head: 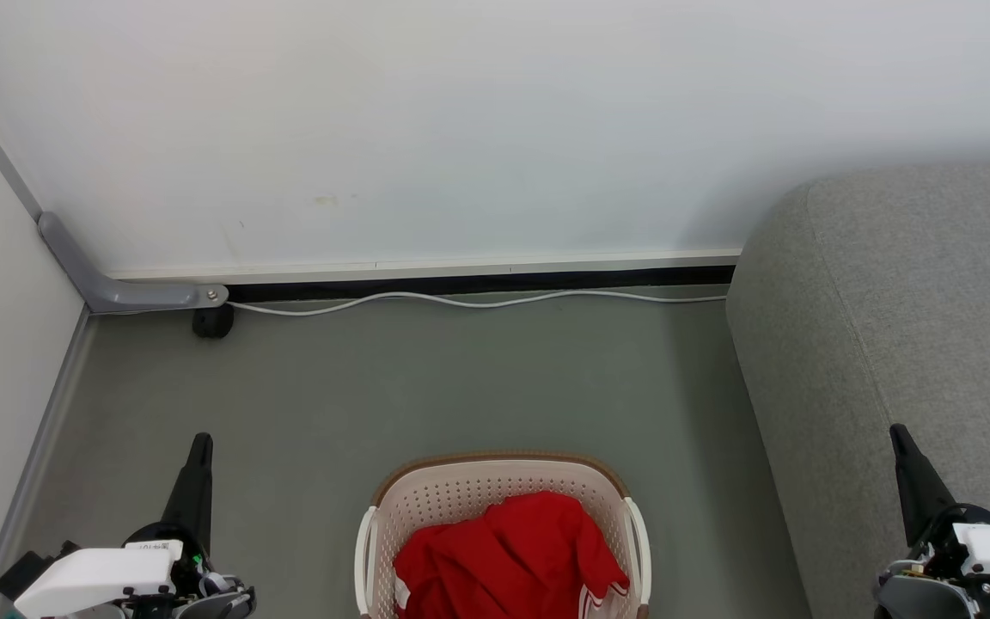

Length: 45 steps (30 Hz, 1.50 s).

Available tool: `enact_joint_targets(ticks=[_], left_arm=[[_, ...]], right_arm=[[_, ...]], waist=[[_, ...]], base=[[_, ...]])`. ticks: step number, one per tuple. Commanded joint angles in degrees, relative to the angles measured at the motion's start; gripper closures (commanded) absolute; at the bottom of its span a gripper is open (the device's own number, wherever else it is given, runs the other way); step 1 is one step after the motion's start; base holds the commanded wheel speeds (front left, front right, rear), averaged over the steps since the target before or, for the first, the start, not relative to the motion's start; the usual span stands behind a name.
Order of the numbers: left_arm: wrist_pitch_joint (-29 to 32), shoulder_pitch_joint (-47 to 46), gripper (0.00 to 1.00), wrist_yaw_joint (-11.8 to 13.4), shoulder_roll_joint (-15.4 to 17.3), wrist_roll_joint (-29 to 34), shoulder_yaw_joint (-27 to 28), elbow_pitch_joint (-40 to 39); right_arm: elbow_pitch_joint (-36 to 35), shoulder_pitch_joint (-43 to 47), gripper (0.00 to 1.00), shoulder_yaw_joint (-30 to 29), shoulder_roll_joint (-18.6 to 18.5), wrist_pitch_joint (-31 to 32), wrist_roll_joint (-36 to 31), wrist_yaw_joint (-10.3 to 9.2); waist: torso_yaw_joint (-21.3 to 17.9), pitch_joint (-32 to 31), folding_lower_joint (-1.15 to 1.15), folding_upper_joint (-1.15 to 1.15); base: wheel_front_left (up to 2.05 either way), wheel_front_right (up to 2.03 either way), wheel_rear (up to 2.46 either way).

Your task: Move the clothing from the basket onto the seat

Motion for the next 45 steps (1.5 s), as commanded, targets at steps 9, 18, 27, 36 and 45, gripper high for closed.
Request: enact_joint_targets(ticks=[9,18,27,36,45], left_arm=[[0.3,-3.3,1.0,-0.4,0.6,0.1,1.8,-1.6],[0.3,-3.3,1.0,-0.4,0.6,0.1,1.8,-1.6],[0.3,-3.3,1.0,-0.4,0.6,0.1,1.8,-1.6],[0.3,-3.3,1.0,-0.4,0.6,0.1,1.8,-1.6],[0.3,-3.3,1.0,-0.4,0.6,0.1,1.8,-1.6]], right_arm=[[-1.8,-2.0,1.0,1.0,-0.6,0.4,0.7,0.24],[-1.8,-2.0,1.0,1.0,-0.6,0.4,0.7,0.24],[-1.8,-2.0,1.0,1.0,-0.6,0.4,0.7,0.24],[-1.8,-2.0,1.0,1.0,-0.6,0.4,0.7,0.24],[-1.8,-2.0,1.0,1.0,-0.6,0.4,0.7,0.24]], waist=[[0.0,0.0,0.0,0.0],[0.0,0.0,0.0,0.0],[0.0,0.0,0.0,0.0],[0.0,0.0,0.0,0.0],[0.0,0.0,0.0,0.0]], base=[[0.0,0.0,0.0],[0.0,0.0,0.0],[0.0,0.0,0.0],[0.0,0.0,0.0],[0.0,0.0,0.0]])
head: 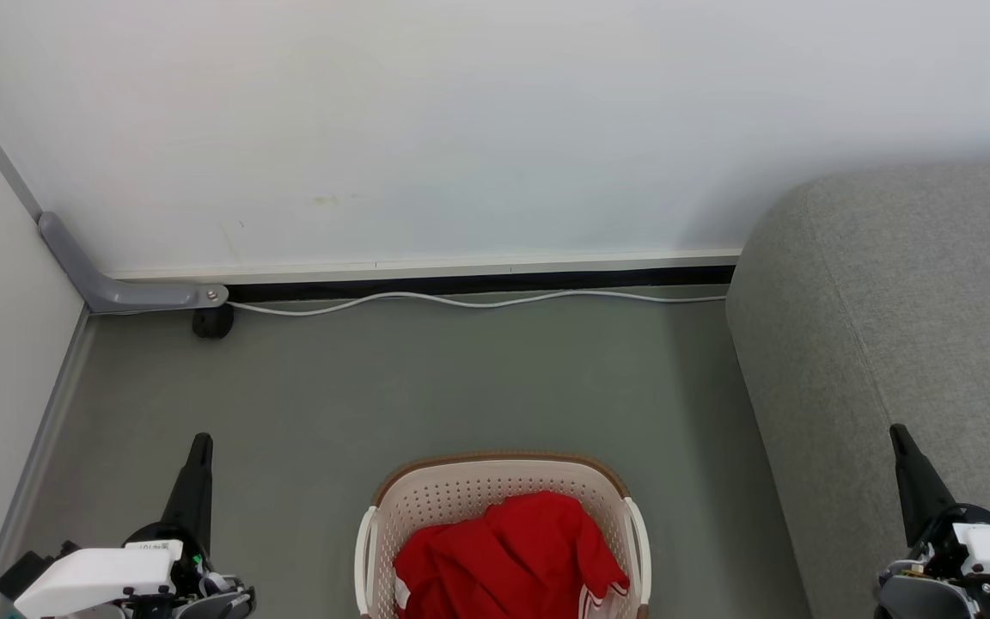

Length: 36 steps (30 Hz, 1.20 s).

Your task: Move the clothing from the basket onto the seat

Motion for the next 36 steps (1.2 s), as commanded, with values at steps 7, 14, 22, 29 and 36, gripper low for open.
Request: enact_joint_targets(ticks=[7,14,22,29,36], left_arm=[[0.3,-3.3,1.0,-0.4,0.6,0.1,1.8,-1.6],[0.3,-3.3,1.0,-0.4,0.6,0.1,1.8,-1.6],[0.3,-3.3,1.0,-0.4,0.6,0.1,1.8,-1.6],[0.3,-3.3,1.0,-0.4,0.6,0.1,1.8,-1.6],[0.3,-3.3,1.0,-0.4,0.6,0.1,1.8,-1.6]], right_arm=[[-1.8,-2.0,1.0,1.0,-0.6,0.4,0.7,0.24],[-1.8,-2.0,1.0,1.0,-0.6,0.4,0.7,0.24],[-1.8,-2.0,1.0,1.0,-0.6,0.4,0.7,0.24],[-1.8,-2.0,1.0,1.0,-0.6,0.4,0.7,0.24],[-1.8,-2.0,1.0,1.0,-0.6,0.4,0.7,0.24]], waist=[[0.0,0.0,0.0,0.0],[0.0,0.0,0.0,0.0],[0.0,0.0,0.0,0.0],[0.0,0.0,0.0,0.0],[0.0,0.0,0.0,0.0]], base=[[0.0,0.0,0.0],[0.0,0.0,0.0],[0.0,0.0,0.0],[0.0,0.0,0.0],[0.0,0.0,0.0]])
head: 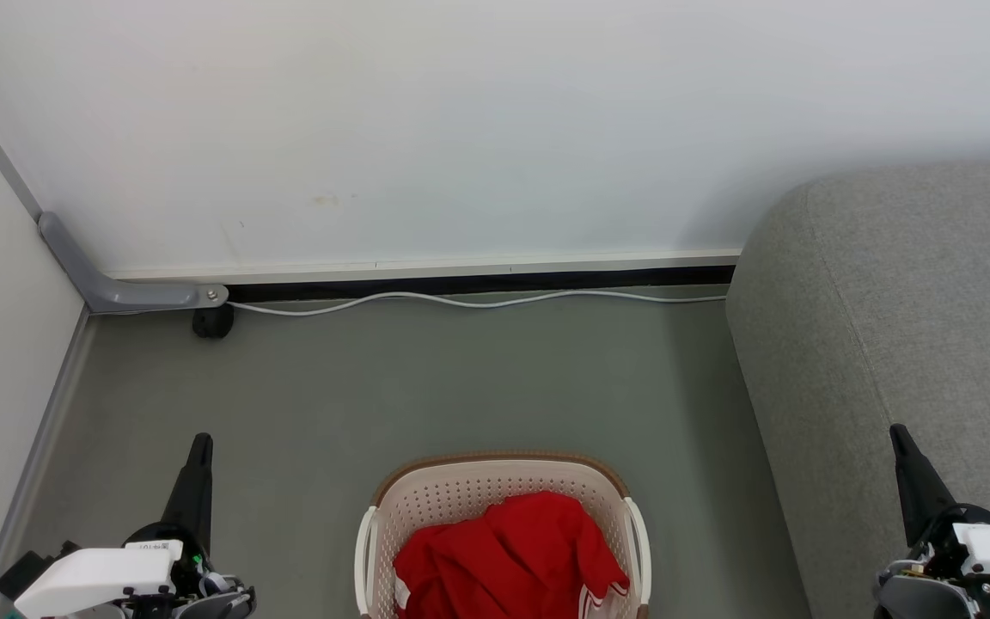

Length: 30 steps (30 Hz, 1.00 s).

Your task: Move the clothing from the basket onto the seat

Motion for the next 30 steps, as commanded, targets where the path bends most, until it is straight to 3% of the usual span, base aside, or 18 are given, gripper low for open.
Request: enact_joint_targets(ticks=[1,6,7,14,19,30], left_arm=[[0.3,-3.3,1.0,-0.4,0.6,0.1,1.8,-1.6],[-0.1,0.3,1.0,0.1,-0.2,0.0,-0.1,0.7],[-0.1,0.8,0.0,0.1,-0.4,0.0,-0.1,1.5],[-1.2,0.1,0.0,0.0,-0.5,0.0,-0.8,2.3],[-2.0,-0.7,0.0,0.0,-0.5,0.4,-1.2,2.6],[-3.7,-2.5,0.0,0.0,-0.4,3.5,-1.8,3.5]], right_arm=[[-1.8,-2.0,1.0,1.0,-0.6,0.4,0.7,0.24],[0.7,0.2,1.0,0.1,0.2,0.0,0.0,-0.01],[1.4,0.6,0.0,0.2,0.4,0.0,0.0,-0.02],[1.7,-0.1,0.0,0.7,0.3,-0.1,-0.3,-0.01],[1.6,-0.9,0.0,1.3,-0.1,-0.5,-0.8,0.0],[1.5,-2.8,0.0,3.8,-1.7,-2.5,-2.4,0.02]], waist=[[0.0,0.0,0.0,0.0],[0.0,0.0,0.0,0.0],[0.0,0.0,0.0,0.0],[0.0,0.0,0.13,0.0],[-0.1,0.2,0.01,0.0],[-0.1,0.6,0.0,0.0]], base=[[0.0,0.0,0.0],[0.0,0.0,0.0],[0.0,0.0,0.0],[0.0,0.0,0.0],[0.0,0.0,0.0],[0.0,0.0,0.0]])
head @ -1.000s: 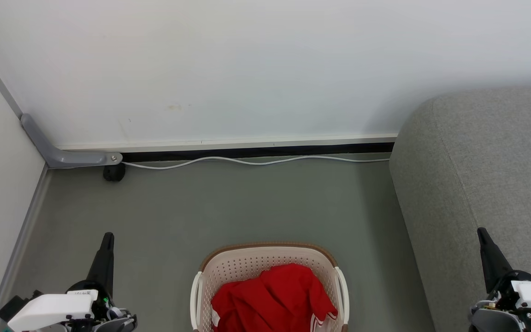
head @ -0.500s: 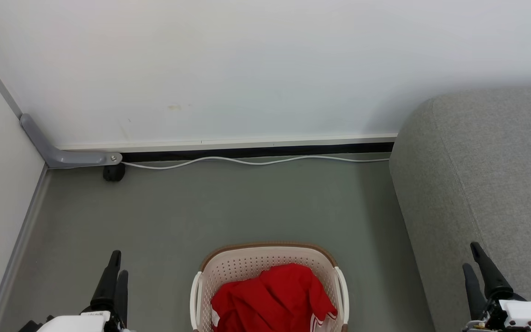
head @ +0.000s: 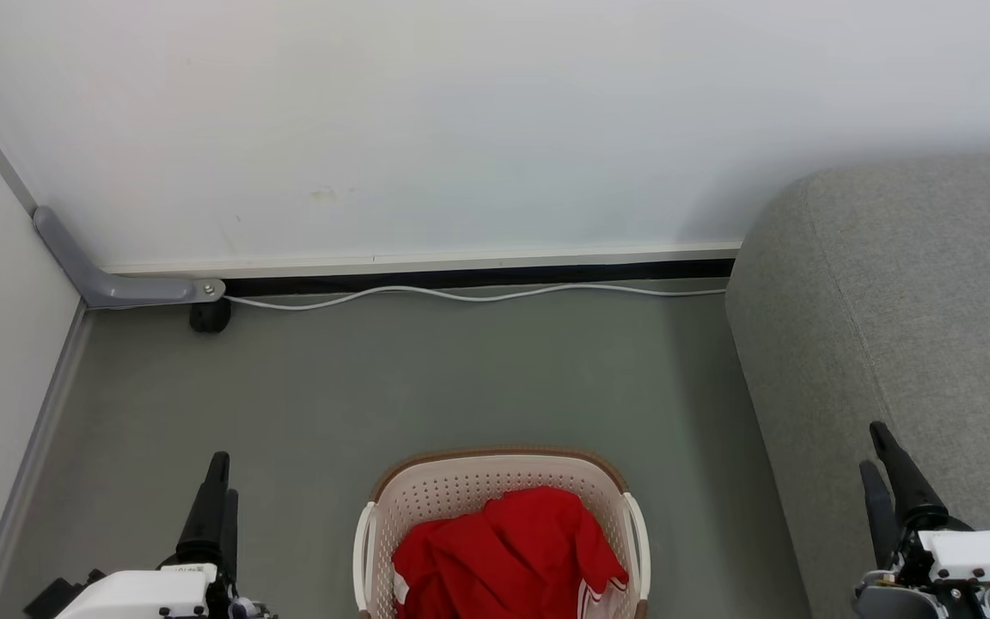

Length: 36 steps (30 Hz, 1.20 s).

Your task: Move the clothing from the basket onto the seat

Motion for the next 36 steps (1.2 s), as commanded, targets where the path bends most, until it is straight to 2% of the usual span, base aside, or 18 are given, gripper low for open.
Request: enact_joint_targets(ticks=[1,16,24,36], left_arm=[[-0.4,-3.5,0.0,-0.1,0.8,0.6,0.2,-1.2],[-2.9,-5.7,0.0,-0.2,0.9,9.8,-0.2,-1.3],[-4.3,-6.7,0.0,-0.1,1.0,17.9,-0.5,-0.9],[-6.3,-7.5,0.0,2.1,1.1,32.0,-2.8,-1.4]], right_arm=[[-1.7,-2.8,0.0,0.4,-1.3,-0.6,-0.6,0.07],[-1.4,-6.4,0.0,5.6,-4.9,-4.1,-5.7,0.1],[-1.1,-7.7,0.0,6.9,-5.9,-5.5,-11.6,0.12],[-0.4,-9.7,0.0,9.1,-7.8,-7.5,-22.2,0.14]], waist=[[0.0,0.0,-0.01,0.0],[0.0,1.1,-0.01,0.0],[0.0,1.6,-0.01,0.0],[-0.1,2.3,-0.01,0.0]], base=[[0.0,0.0,0.0],[0.0,0.0,0.0],[0.0,0.0,0.0],[0.0,0.0,0.0]])
